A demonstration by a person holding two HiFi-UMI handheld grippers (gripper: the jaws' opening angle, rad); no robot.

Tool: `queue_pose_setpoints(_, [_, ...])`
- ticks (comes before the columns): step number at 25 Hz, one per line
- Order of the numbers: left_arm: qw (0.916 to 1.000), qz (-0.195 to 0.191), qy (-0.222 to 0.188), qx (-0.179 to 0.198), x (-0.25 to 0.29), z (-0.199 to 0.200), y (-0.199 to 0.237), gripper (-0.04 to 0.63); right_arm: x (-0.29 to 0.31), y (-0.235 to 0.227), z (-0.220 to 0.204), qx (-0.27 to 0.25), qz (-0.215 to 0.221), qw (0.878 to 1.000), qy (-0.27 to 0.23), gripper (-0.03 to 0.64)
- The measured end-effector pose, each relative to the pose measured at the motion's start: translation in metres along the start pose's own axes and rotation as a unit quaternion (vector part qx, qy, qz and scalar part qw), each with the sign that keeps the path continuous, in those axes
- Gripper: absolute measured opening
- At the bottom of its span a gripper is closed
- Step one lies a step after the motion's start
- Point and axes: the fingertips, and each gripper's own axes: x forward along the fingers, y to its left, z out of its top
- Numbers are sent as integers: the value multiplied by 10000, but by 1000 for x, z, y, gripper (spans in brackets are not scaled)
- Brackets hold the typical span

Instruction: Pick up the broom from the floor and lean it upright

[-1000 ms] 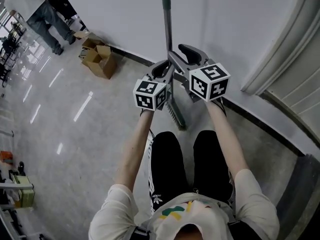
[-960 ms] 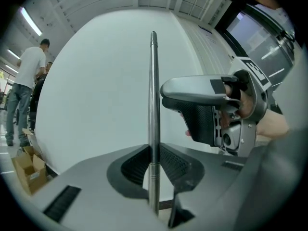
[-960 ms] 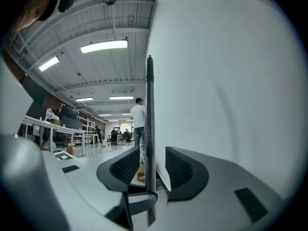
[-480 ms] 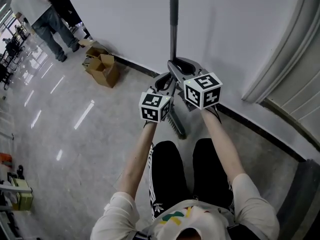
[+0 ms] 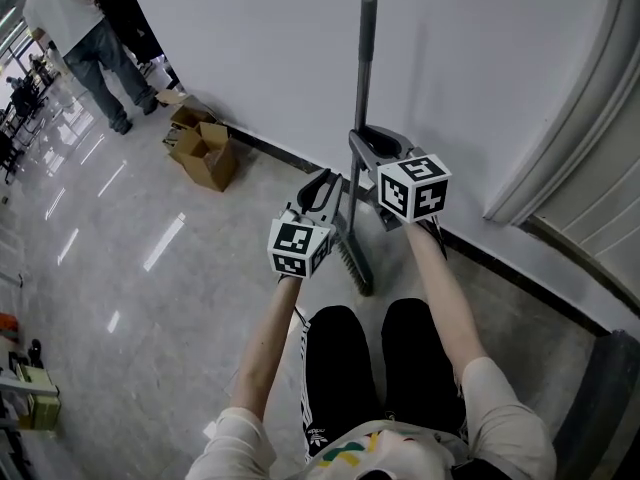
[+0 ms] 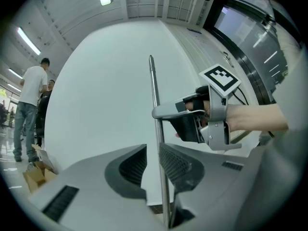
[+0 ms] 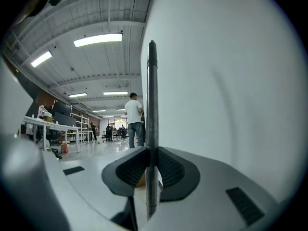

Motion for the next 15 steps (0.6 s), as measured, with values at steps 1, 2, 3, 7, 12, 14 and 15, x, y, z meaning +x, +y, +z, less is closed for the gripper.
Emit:
queue_pose_setpoints(1, [10000,48,8,-87,-2,-4,4,115,2,-4,-1,-50,32,10000,53,80])
queue_pose_setpoints(2, [9998,84,14,-189,-3,-8,8,115,5,-7,-3,-102,59,9999,106,80])
queue_pose_setpoints(3, [9995,109,11,-289,-5,-11,12,115,9,-11,-5,-147,86,9997,156,79])
queue_pose_setpoints(7, [9995,268,72,-169,-13,-20,20,114,30,-24,-14,-280,196,9989,335,80])
queue_pose_setpoints(12, [9973,683,253,-40,-22,-33,33,44,49,-51,-20,-394,-140,9982,431,80])
queue_pose_setpoints(14, [9963,791,317,-119,-26,-39,39,43,52,-62,-22,-372,-393,9977,415,80])
queue_pose_setpoints(15, [9959,817,356,-140,-27,-42,41,44,52,-68,-22,-338,-538,9973,382,80])
